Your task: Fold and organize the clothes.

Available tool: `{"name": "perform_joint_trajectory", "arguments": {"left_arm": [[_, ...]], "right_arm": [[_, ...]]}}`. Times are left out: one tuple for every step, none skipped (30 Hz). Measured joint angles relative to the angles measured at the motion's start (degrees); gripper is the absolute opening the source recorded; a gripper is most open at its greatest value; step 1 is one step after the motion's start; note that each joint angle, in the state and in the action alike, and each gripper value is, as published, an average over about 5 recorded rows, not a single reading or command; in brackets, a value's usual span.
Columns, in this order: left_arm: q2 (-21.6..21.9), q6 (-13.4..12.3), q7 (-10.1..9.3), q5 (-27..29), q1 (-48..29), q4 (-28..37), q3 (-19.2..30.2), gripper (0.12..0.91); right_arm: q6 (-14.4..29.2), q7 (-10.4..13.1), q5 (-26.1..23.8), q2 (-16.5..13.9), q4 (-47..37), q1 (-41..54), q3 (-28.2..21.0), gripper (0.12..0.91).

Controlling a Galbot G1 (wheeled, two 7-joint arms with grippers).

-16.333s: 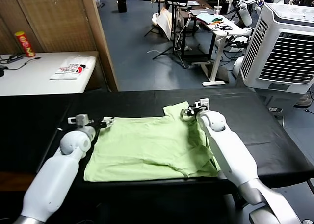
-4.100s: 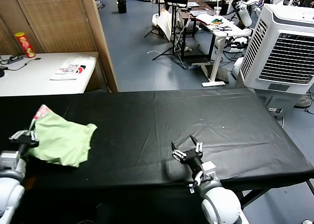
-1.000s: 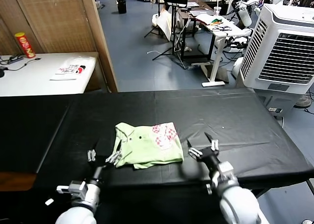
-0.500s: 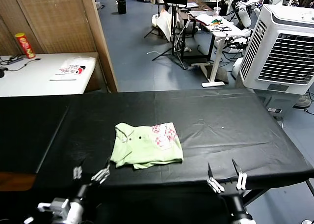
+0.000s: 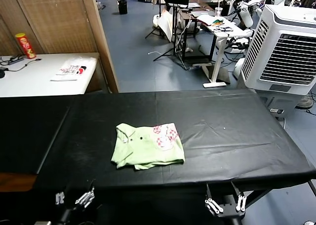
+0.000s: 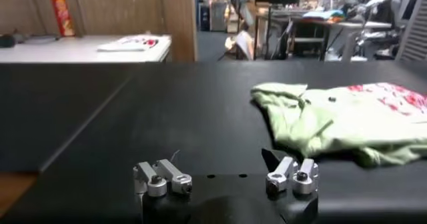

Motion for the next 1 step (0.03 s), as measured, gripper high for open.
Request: {"name": "perform_joint_trajectory", "arguments": {"left_arm": [[0.0,0.0,0.01,0.1,0.1,0.0,0.0,0.798]], "right_arm": [[-0.1,0.0,0.0,0.0,0.1,-0.1,0.0,0.798]]}}
